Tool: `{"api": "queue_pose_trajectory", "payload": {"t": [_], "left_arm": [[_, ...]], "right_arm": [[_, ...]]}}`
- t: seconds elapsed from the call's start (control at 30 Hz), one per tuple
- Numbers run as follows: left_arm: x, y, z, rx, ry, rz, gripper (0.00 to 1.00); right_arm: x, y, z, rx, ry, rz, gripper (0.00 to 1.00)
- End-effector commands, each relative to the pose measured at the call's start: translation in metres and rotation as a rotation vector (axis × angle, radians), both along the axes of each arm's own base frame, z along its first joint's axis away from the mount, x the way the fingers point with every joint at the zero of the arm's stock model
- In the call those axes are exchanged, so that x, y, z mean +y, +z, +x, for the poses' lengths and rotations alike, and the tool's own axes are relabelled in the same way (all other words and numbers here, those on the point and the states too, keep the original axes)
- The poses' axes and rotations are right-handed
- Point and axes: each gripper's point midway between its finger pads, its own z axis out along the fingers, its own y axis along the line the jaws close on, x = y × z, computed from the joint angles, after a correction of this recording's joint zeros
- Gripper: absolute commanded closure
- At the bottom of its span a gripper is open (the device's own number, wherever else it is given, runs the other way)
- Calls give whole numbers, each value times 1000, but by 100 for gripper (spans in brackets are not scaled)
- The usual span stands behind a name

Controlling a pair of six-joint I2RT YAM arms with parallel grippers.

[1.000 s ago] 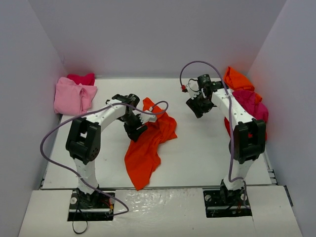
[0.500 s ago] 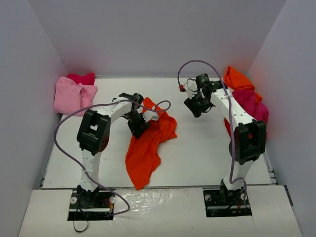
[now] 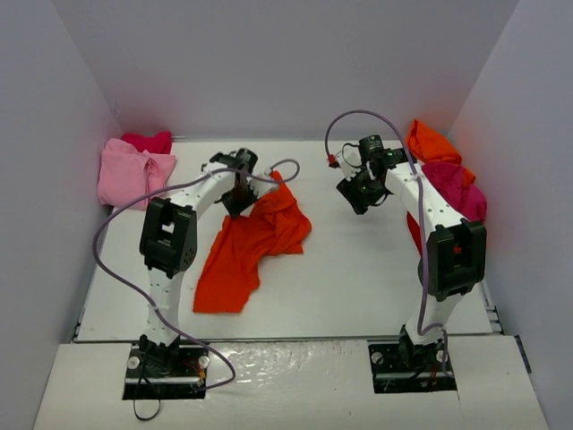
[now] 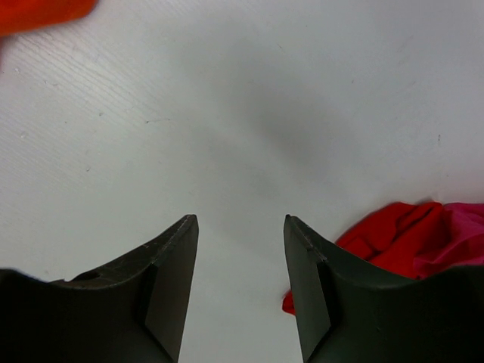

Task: Fold and stack the t-shirts
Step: Flatten out the tshirt

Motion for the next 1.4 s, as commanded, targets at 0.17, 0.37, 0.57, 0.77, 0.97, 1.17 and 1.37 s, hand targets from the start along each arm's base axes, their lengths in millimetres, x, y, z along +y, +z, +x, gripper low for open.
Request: {"api": "queue_pose_trajectory", "payload": {"t": [0.17, 0.37, 0.57, 0.77, 0.97, 1.17, 1.37], "left_arm": [[-137, 177, -5, -378, -391, -56, 100], [-230, 210, -177, -219, -1021, -193, 100], [-247, 291, -261, -361, -1250, -406, 100], [-186, 409, -129, -756, -692, -643, 100], [-33, 386, 41, -876, -146, -416, 100], [47, 215, 87, -441, -12, -167, 100], [41, 121, 58, -240, -68, -125, 100]], "right_arm": [[-61, 65, 22, -217, -161, 29, 54], [-147, 102, 36, -335, -387, 75, 54], [-179, 116, 34, -380, -453, 78, 54], [-183, 121, 38, -398, -474, 95, 54], [-177, 119, 43, -389, -466, 129, 54], [-171, 110, 41, -362, -455, 142, 54], [-163, 105, 44, -347, -431, 144, 54]]}}
